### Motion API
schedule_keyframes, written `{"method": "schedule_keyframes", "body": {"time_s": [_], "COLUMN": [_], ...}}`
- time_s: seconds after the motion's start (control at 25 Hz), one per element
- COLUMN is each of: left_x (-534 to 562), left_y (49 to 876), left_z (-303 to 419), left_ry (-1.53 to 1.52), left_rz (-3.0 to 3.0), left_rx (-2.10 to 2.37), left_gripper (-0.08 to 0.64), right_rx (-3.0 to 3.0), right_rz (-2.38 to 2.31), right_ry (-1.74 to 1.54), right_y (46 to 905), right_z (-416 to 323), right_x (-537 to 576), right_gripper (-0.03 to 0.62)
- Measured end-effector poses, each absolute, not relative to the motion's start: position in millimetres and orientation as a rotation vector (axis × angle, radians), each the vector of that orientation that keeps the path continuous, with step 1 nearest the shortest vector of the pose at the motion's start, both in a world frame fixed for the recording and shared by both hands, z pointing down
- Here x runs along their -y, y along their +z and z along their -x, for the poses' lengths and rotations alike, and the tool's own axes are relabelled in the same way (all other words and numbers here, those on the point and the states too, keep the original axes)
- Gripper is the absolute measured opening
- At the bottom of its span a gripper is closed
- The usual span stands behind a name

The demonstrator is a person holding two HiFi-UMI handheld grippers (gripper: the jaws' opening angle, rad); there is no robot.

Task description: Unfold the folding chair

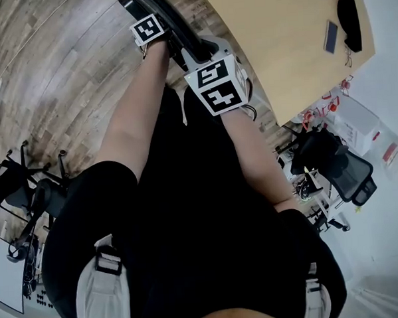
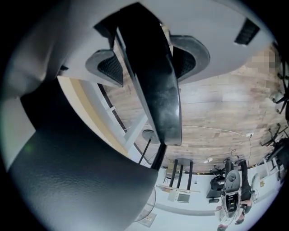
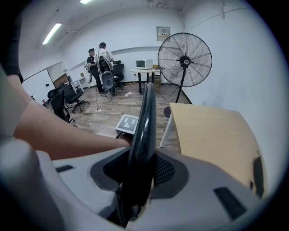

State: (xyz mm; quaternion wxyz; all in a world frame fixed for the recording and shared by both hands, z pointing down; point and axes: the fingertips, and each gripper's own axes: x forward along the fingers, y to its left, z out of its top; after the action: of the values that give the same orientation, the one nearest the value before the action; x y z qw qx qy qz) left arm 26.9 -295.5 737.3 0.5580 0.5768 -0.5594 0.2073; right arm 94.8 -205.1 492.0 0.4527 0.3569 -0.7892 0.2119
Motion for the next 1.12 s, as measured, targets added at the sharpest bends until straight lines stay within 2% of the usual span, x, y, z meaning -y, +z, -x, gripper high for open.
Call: {"method": "schedule_keyframes", "body": {"time_s": [0.16,0.32,1.12], "left_x": [294,294,270], "left_y": [738,729,738], "left_z": [-21,-7,30], "left_ry": [0.478,0.496,0.364], "left_rz": [-1.36,-1.385,-1.466], "left_rx": [1.332,1.381,1.29], "left_gripper": [0.295,0.216,0.19], "right_rx": [1.951,1.952,2.05], "right_rz": [-0.877,-0.876,-0.824], "right_ry": [0.523,0.531,0.595], "right_y": [491,493,498], "right_z": [-99,-98,-88], "right_x": [205,205,194], "right_gripper": [0.124,0.124,0.123]}}
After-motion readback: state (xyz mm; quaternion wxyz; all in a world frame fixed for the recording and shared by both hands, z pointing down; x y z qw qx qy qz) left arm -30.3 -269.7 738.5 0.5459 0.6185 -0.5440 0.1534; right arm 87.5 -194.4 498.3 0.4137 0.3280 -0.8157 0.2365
